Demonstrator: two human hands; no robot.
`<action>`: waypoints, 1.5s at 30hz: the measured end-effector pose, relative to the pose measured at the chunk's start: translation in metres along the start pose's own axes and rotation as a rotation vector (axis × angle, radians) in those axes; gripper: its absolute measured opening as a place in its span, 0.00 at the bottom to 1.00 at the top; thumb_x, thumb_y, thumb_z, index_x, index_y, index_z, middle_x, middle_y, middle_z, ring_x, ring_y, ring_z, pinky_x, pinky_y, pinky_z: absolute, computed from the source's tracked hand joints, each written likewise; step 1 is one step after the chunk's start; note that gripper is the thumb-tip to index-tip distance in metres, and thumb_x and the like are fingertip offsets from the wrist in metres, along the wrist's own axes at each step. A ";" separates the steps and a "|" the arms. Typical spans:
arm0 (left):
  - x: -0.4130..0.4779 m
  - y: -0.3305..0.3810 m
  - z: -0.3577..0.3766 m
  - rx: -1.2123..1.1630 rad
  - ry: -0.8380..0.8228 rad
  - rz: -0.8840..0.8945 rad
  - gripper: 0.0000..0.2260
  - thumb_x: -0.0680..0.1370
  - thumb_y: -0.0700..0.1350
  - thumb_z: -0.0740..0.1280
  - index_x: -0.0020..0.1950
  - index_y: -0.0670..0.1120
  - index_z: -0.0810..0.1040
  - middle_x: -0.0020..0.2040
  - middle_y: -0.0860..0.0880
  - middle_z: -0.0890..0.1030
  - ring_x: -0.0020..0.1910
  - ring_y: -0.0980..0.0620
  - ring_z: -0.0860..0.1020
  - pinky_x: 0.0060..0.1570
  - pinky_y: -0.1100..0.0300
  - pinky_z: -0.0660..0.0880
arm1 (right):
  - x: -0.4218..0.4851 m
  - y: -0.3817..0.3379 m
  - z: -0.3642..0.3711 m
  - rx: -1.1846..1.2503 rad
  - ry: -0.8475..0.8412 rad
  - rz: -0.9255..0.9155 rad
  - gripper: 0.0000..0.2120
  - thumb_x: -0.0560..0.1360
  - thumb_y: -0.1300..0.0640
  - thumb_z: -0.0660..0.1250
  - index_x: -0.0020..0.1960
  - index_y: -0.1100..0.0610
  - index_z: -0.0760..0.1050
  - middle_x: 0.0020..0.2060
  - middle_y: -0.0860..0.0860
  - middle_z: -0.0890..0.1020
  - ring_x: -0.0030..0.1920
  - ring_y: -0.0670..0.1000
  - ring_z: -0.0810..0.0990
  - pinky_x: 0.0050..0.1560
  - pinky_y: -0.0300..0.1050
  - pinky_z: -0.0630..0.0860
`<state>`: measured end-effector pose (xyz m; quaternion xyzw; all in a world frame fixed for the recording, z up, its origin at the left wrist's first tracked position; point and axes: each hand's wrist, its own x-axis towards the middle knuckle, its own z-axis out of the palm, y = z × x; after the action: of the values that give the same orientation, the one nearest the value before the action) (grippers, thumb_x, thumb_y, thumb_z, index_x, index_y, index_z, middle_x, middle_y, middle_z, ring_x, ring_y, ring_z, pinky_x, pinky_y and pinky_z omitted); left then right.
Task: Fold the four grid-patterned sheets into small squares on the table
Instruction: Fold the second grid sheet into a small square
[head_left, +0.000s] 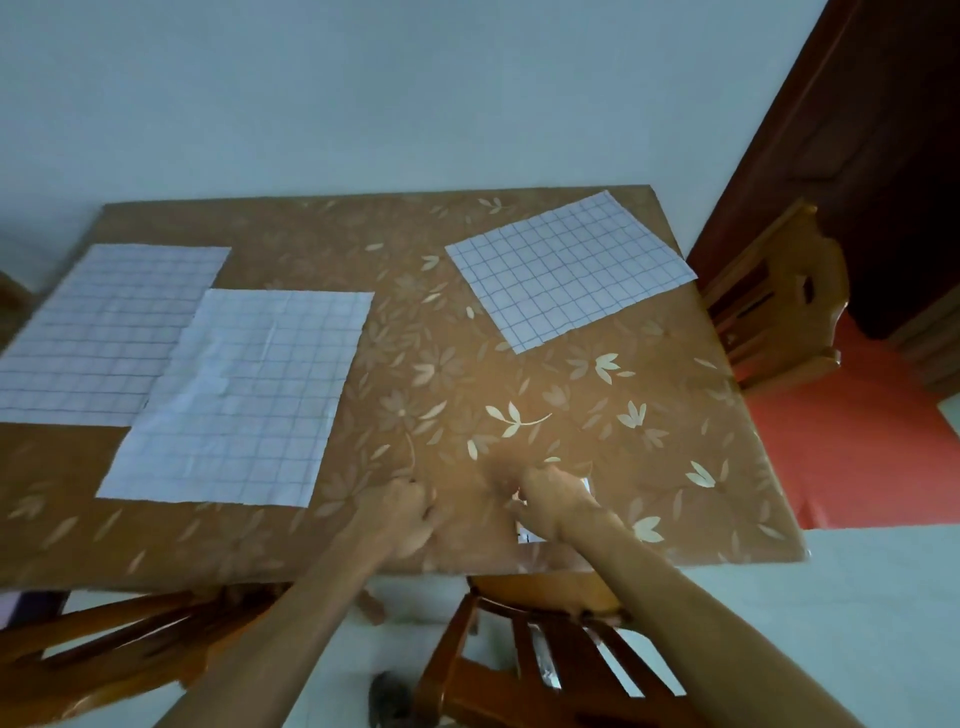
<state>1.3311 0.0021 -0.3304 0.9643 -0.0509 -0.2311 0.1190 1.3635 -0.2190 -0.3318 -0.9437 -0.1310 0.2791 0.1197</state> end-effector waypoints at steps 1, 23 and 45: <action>-0.005 -0.012 -0.004 -0.030 -0.043 -0.025 0.17 0.82 0.52 0.57 0.46 0.45 0.81 0.44 0.48 0.83 0.44 0.48 0.82 0.48 0.51 0.79 | 0.001 -0.011 -0.001 -0.013 -0.019 -0.004 0.13 0.78 0.59 0.62 0.61 0.59 0.76 0.55 0.56 0.82 0.55 0.59 0.81 0.49 0.49 0.78; -0.104 -0.302 -0.058 -0.356 -0.020 -0.266 0.08 0.80 0.50 0.63 0.56 0.55 0.79 0.57 0.56 0.80 0.56 0.55 0.77 0.60 0.57 0.74 | 0.055 -0.290 0.019 0.130 -0.004 0.000 0.18 0.79 0.58 0.61 0.68 0.54 0.74 0.61 0.51 0.80 0.61 0.56 0.79 0.59 0.48 0.76; 0.061 -0.262 0.002 -0.093 0.021 -0.100 0.32 0.77 0.70 0.55 0.76 0.54 0.59 0.82 0.43 0.51 0.80 0.41 0.52 0.76 0.43 0.60 | 0.254 -0.278 0.051 0.813 0.054 0.491 0.18 0.73 0.57 0.66 0.59 0.63 0.67 0.51 0.58 0.80 0.51 0.58 0.80 0.46 0.48 0.76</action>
<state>1.3962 0.2450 -0.4248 0.9614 0.0092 -0.2288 0.1524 1.4902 0.1287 -0.4163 -0.8302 0.2191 0.3031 0.4133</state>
